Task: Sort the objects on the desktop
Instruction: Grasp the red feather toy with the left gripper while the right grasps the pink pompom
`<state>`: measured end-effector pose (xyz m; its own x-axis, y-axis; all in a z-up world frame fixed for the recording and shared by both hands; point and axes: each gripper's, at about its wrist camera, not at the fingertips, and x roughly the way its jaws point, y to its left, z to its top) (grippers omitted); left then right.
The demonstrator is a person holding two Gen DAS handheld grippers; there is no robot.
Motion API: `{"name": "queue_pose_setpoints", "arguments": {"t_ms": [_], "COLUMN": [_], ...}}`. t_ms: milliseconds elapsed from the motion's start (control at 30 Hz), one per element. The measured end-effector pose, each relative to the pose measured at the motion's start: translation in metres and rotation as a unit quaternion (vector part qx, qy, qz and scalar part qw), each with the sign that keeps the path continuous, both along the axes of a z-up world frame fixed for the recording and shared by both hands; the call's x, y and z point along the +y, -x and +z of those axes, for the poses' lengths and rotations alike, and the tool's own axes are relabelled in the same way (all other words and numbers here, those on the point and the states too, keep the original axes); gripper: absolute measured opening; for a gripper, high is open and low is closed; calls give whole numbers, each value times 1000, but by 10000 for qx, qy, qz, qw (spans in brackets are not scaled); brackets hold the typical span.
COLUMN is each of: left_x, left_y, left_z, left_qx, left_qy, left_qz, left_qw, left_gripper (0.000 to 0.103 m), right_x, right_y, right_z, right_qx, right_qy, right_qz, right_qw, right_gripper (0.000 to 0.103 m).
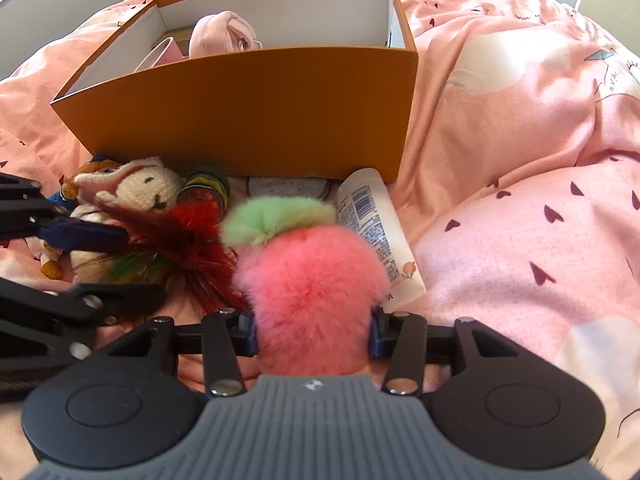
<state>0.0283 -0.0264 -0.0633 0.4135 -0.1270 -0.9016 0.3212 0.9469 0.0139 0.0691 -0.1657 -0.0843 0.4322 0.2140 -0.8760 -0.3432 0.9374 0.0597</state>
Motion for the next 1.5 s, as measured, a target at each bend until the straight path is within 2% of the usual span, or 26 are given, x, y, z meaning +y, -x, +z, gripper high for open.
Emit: {"name": "queue_pose_setpoints", "arguments": {"t_ms": [33,100,200,567,667,800,833,933,1067,1133,1200,1233,1300,1400,1500], "left_x": [-1,0,7,28,38,56,58,57,56,55,56,56,51,38,25], "left_y": [0,1,3,11,13,6,3,-3,-9,-8,-5,-4,3,13,16], "left_z": [-1,-1,3,41,57,63,60,46,33,35,41,44,49,53,47], "left_qx": [-21,-58,-158,-714,-696,-364,-284,-95,124,25,-135,-247,-521,-891,-923], "left_qy": [-74,-88,142,965,1442,2190,2238,1876,1777,1676,1622,1568,1344,861,498], "left_qz": [18,69,142,399,382,516,576,802,903,894,859,815,562,68,-196], "left_qw": [10000,9999,9997,9920,9864,9737,9725,9789,9799,9818,9829,9839,9880,9923,9943], "left_gripper": [31,13,0,0,0,0,0,0,0,6,25,30,58,64,67], "right_x": [0,-2,-5,-14,-19,-24,-24,-24,-25,-23,-24,-26,-25,-27,-26], "right_y": [0,0,-2,-3,-3,-5,-5,-5,-6,-4,-5,-5,-6,-6,-6], "right_z": [0,-1,-3,-4,-2,-4,-4,-4,-5,-2,-2,-2,-2,-2,-2], "right_qx": [5,18,56,112,134,207,216,220,238,246,252,253,255,260,263], "right_qy": [-18,-61,-192,-460,-592,-740,-753,-760,-787,-789,-785,-788,-789,-785,-757], "right_qz": [-5,-19,-78,-231,-304,-373,-378,-376,-384,-382,-375,-374,-374,-368,-351], "right_qw": [10000,10000,9998,9986,9977,9964,9962,9962,9959,9958,9959,9959,9959,9959,9962], "right_gripper": [50,50,50,49,48,49,49,49,49,49,49,49,50,50,50]}}
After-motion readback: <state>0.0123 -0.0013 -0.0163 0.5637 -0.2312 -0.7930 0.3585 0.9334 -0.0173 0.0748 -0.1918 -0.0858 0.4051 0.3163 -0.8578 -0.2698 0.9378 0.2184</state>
